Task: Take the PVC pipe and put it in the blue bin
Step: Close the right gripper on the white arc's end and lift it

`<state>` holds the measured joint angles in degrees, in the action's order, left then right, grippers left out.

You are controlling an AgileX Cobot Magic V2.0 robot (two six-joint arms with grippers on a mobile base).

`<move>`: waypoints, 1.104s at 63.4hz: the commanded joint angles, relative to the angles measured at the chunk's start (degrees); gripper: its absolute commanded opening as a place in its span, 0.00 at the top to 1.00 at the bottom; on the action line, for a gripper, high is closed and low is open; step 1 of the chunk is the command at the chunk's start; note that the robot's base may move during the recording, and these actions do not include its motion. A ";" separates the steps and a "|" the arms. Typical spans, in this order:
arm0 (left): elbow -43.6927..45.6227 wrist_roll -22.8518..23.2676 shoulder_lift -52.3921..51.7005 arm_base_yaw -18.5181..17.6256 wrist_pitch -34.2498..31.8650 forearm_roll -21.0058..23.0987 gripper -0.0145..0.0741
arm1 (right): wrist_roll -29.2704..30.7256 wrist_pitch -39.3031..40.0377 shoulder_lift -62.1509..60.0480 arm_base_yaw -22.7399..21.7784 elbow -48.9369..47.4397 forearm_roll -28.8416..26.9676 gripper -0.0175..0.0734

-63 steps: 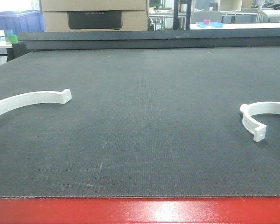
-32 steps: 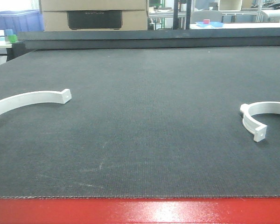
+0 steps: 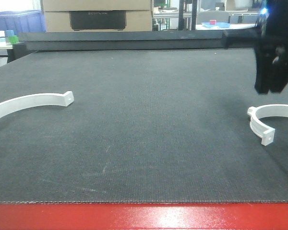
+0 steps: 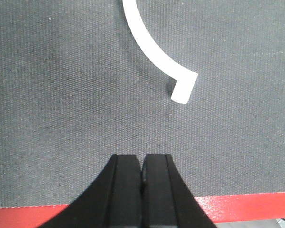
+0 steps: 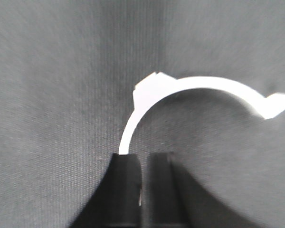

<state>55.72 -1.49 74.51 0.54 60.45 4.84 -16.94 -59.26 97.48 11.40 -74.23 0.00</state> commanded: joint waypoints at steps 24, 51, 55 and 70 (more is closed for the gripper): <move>0.55 0.10 -0.10 -0.18 0.06 0.62 0.96 | -0.18 3.20 7.55 -0.03 -0.61 -3.53 0.57; 0.42 0.10 -0.10 -0.18 0.06 0.62 0.96 | -0.67 4.88 7.55 -0.03 -0.61 -3.53 0.85; 0.42 0.10 -0.10 -0.18 0.06 0.62 0.96 | -0.67 4.96 7.66 -0.03 -0.61 -3.53 0.85; 0.42 0.10 -0.10 -0.18 0.06 0.62 0.96 | -0.67 4.11 9.14 -0.03 -0.61 -3.53 0.93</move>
<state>55.72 -1.49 74.51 0.54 60.45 4.84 -17.52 -55.05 105.62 11.44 -74.67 -3.71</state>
